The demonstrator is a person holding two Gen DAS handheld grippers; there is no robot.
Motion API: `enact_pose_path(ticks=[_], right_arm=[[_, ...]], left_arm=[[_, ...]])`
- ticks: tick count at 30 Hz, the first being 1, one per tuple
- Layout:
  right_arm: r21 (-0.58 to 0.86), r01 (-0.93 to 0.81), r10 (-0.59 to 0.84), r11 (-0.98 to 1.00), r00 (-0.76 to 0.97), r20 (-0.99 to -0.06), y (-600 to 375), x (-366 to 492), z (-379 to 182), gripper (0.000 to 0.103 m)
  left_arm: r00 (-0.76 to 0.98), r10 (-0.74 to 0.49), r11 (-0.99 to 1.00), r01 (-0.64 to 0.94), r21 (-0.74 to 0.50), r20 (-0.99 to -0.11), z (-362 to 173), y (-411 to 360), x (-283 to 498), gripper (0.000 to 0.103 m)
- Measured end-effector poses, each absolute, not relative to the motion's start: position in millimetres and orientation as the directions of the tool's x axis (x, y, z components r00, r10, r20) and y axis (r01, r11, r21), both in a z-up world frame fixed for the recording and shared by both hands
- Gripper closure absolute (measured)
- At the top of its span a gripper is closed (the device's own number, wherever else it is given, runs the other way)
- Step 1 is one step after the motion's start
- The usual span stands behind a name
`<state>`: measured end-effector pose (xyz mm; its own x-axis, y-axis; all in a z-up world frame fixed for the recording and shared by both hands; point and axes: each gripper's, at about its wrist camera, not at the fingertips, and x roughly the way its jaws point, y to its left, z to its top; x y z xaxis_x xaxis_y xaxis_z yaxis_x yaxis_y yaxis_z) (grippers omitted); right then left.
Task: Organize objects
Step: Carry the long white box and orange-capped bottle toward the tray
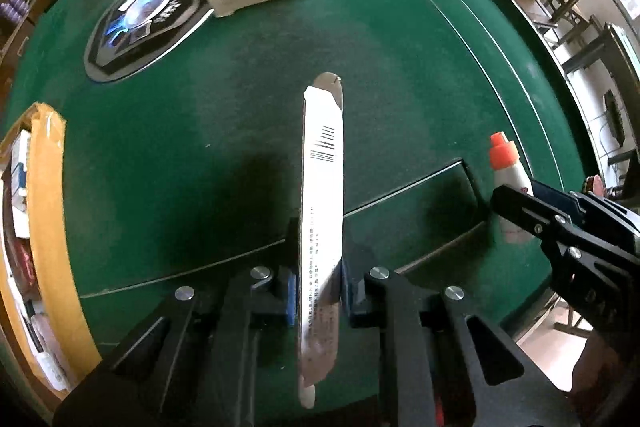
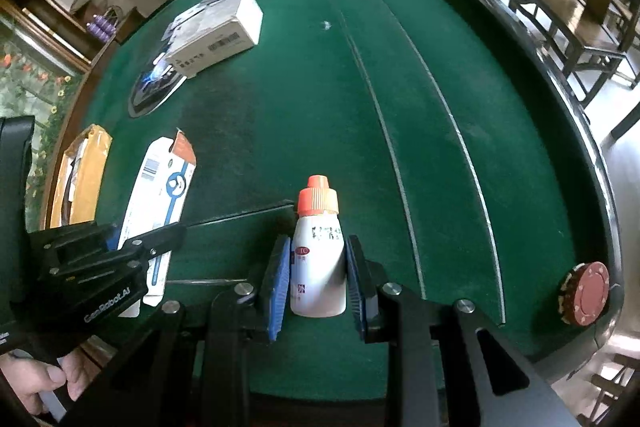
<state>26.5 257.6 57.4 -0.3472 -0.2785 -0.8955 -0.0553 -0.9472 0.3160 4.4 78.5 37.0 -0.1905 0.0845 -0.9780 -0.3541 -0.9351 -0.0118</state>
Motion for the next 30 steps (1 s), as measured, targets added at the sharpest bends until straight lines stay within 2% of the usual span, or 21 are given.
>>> enact_pose_path(ticks=[30], right_arm=[[0.344,0.083,-0.352,-0.935,-0.319,-0.880,173,16,75,0.077]], left_arm=[[-0.250,0.082,-0.961,-0.276,-0.011,-0.965,67,21,32,0.088]])
